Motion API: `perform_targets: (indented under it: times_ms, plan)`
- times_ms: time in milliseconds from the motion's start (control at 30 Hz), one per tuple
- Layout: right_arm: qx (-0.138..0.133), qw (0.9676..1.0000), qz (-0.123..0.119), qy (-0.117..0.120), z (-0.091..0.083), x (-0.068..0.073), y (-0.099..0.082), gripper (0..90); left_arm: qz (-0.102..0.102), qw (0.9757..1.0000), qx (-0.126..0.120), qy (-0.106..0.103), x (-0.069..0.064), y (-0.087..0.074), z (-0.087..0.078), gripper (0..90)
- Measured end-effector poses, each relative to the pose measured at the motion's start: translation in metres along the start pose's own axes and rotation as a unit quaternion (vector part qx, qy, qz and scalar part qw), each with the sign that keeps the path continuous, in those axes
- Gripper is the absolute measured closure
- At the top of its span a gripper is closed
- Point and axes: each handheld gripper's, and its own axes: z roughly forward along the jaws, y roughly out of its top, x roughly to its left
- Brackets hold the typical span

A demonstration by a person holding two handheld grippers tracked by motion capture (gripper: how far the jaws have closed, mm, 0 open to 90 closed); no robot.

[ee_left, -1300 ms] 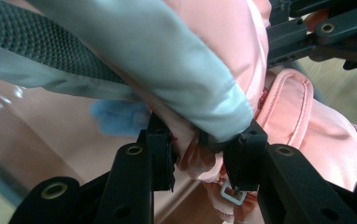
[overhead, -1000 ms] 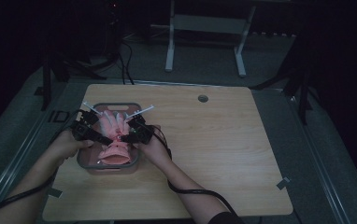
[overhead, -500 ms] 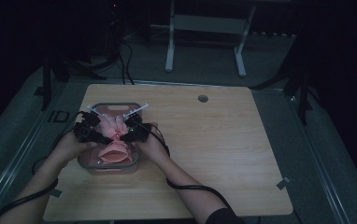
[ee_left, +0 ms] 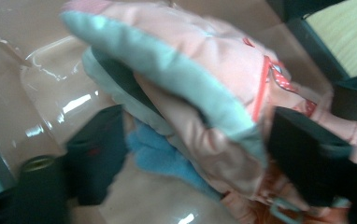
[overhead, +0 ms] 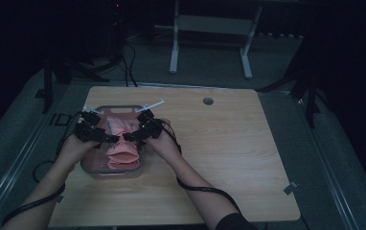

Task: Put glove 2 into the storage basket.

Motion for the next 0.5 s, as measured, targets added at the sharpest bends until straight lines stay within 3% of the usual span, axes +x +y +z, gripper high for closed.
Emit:
perform_targets:
  times_ms: [33,100,300,500]
  plan:
    - [0.001,1.0,-0.005,-0.002,-0.002,-0.001,0.0,17.1,0.002,1.0,-0.007,0.005,-0.001,0.0,-0.002,12.8]
    - [-0.002,1.0,-0.006,0.002,-0.006,-0.003,-0.001,16.0,0.0,0.9997,-0.024,0.0,-0.001,0.0,-0.005,0.2]
    - [-0.014,0.9998,-0.011,0.005,-0.017,-0.006,-0.002,15.0,0.01,0.9975,-0.07,0.0,-0.008,0.0,-0.016,0.2]
    - [-0.029,0.9995,-0.013,0.004,-0.033,-0.009,-0.002,14.9,0.05,0.9951,-0.085,0.006,-0.033,0.004,-0.025,0.3]
